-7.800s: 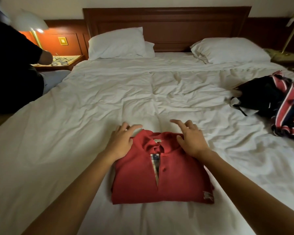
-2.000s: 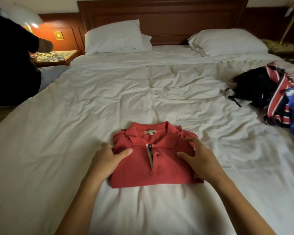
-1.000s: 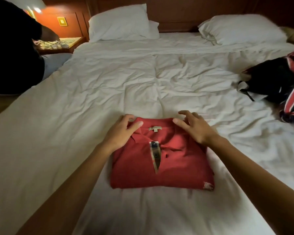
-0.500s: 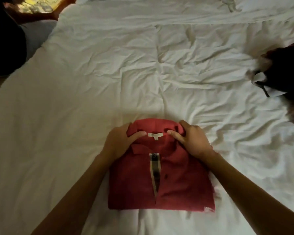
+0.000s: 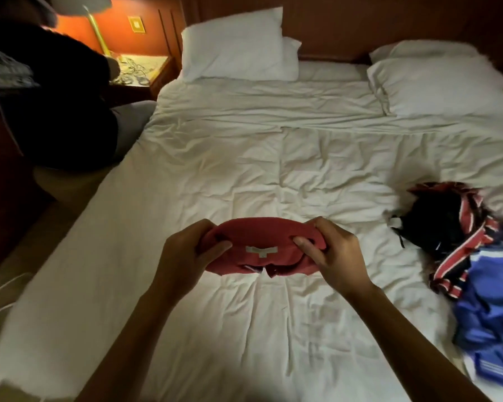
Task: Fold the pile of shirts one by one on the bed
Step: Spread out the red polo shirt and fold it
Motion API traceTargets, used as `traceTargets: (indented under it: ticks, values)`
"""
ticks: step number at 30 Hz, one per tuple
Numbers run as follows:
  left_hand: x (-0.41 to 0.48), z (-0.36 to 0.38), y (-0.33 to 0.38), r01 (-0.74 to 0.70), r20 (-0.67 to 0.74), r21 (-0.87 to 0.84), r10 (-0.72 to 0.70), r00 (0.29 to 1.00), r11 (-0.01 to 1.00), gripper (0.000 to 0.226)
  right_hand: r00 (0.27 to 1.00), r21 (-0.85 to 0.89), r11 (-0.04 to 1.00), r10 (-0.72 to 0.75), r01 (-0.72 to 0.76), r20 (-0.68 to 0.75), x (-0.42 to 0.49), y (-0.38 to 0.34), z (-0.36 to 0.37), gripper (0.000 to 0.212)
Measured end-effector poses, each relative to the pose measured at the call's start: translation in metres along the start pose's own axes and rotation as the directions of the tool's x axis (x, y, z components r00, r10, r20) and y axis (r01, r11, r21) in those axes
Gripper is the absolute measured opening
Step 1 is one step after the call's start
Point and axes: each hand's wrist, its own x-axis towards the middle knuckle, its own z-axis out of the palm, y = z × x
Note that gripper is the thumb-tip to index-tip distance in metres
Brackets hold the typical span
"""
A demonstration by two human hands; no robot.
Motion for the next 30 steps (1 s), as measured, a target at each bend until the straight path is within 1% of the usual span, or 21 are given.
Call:
traceTargets:
  ticks: [2,5,8,10,14,16,18,20,22,24,27,28,30]
  values:
    - [0.001,-0.033,0.031,0.001,-0.042,0.020,-0.001,0.999,1.000,0.032,0.998,-0.005,0.998,-0.058,0.059,0.029,0.022,-0.028,-0.023,0.041]
    - [-0.007,-0.073,0.069,0.019,-0.110,0.065,-0.012,0.994,0.998,0.040,0.985,0.010,0.995,-0.098,0.098,0.142,0.049,-0.065,-0.046,0.026]
    - [-0.030,-0.101,0.087,0.057,-0.195,0.123,-0.033,0.980,0.991,0.050,0.951,0.039,0.983,-0.181,0.177,0.249,0.063,-0.090,-0.051,0.028]
    - [-0.054,-0.116,0.090,0.089,-0.247,0.141,-0.052,0.968,0.986,0.047,0.908,0.093,0.964,-0.265,0.248,0.325,0.067,-0.105,-0.046,0.030]
    - [-0.114,-0.143,0.086,0.220,-0.347,0.153,-0.156,0.925,0.963,0.019,0.774,0.172,0.910,-0.411,0.376,0.482,0.069,-0.139,-0.015,0.028]
    - [-0.147,-0.158,0.081,0.303,-0.402,0.148,-0.223,0.888,0.942,0.015,0.705,0.217,0.883,-0.464,0.416,0.536,0.066,-0.164,0.009,0.029]
    - [-0.181,-0.175,0.074,0.389,-0.463,0.129,-0.292,0.837,0.912,0.016,0.628,0.277,0.849,-0.521,0.450,0.578,0.061,-0.194,0.038,0.030]
    - [-0.217,-0.196,0.066,0.476,-0.530,0.109,-0.354,0.771,0.873,0.017,0.540,0.344,0.805,-0.584,0.484,0.606,0.055,-0.230,0.073,0.030]
    - [-0.254,-0.221,0.057,0.527,-0.601,0.067,-0.388,0.699,0.847,0.019,0.455,0.420,0.760,-0.639,0.497,0.620,0.046,-0.271,0.110,0.036]
    - [-0.293,-0.250,0.049,0.576,-0.667,0.029,-0.413,0.620,0.817,0.018,0.385,0.483,0.717,-0.686,0.503,0.617,0.033,-0.319,0.148,0.040]
    - [-0.353,-0.297,0.044,0.645,-0.734,-0.035,-0.458,0.502,0.763,0.016,0.289,0.582,0.645,-0.754,0.496,0.590,0.008,-0.397,0.203,0.028]
    - [-0.376,-0.312,0.046,0.669,-0.760,-0.045,-0.460,0.460,0.742,0.019,0.248,0.615,0.612,-0.780,0.498,0.575,-0.004,-0.425,0.219,0.024]
    - [-0.421,-0.343,0.052,0.711,-0.809,-0.054,-0.448,0.380,0.701,0.024,0.172,0.671,0.543,-0.825,0.505,0.539,-0.030,-0.480,0.248,0.022]
